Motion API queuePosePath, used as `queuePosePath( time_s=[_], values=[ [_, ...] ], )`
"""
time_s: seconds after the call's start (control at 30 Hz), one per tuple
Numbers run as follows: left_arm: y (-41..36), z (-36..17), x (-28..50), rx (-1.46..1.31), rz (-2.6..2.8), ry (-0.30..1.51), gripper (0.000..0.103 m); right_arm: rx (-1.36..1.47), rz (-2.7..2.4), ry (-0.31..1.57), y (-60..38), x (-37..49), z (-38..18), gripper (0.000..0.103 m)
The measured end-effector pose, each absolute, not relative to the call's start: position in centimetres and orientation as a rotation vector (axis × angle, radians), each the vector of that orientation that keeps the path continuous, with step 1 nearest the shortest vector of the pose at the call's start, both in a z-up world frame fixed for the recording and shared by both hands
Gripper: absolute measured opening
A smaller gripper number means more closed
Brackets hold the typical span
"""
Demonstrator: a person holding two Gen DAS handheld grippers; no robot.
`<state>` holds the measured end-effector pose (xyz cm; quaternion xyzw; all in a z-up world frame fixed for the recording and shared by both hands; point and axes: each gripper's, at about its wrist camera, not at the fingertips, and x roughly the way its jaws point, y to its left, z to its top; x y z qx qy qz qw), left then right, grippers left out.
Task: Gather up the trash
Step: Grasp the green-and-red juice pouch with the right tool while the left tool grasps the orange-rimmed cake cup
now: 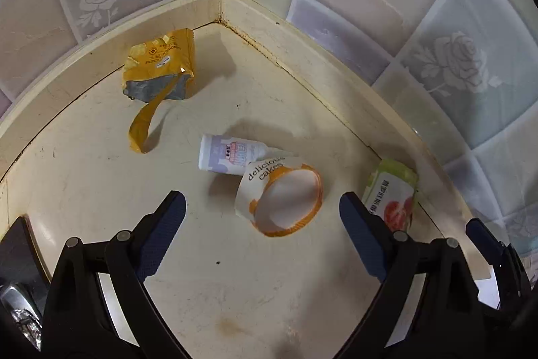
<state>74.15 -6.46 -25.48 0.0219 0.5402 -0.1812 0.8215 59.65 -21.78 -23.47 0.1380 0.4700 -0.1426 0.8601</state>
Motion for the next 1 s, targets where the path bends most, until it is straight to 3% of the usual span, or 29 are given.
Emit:
queuePosePath(
  time_s=[0.13,0.2,0.33,0.73,0.8,0.97,1.0],
  values=[
    [-6.8,-26.4,74.9,0.063,-0.344,1.15,0.091,0.311,-0.291,1.004,-21.5,60.9,-24.9,0.08],
    [-6.8,-26.5,75.2,0.061,-0.337,1.156,0.085,0.324,-0.284,1.011,-21.5,61.2,-25.2,0.08],
    [-6.2,-26.8,75.7,0.041,-0.344,1.175,0.053,0.339,-0.264,1.023,-20.9,62.2,-25.8,0.08],
    [-3.9,-25.5,76.0,-0.014,-0.375,1.145,0.053,0.306,-0.292,1.08,-19.2,65.3,-27.9,0.079],
    [-3.7,-24.9,75.5,-0.012,-0.383,1.137,0.053,0.3,-0.304,1.081,-19.1,65.4,-28.2,0.073],
    [-3.7,-22.9,73.8,0.006,-0.406,1.122,0.053,0.279,-0.29,1.063,-19.0,65.6,-28.1,0.04],
    [-3.7,-22.6,73.5,0.008,-0.41,1.121,0.053,0.269,-0.295,1.063,-19.0,65.6,-27.9,0.037]
  ],
)
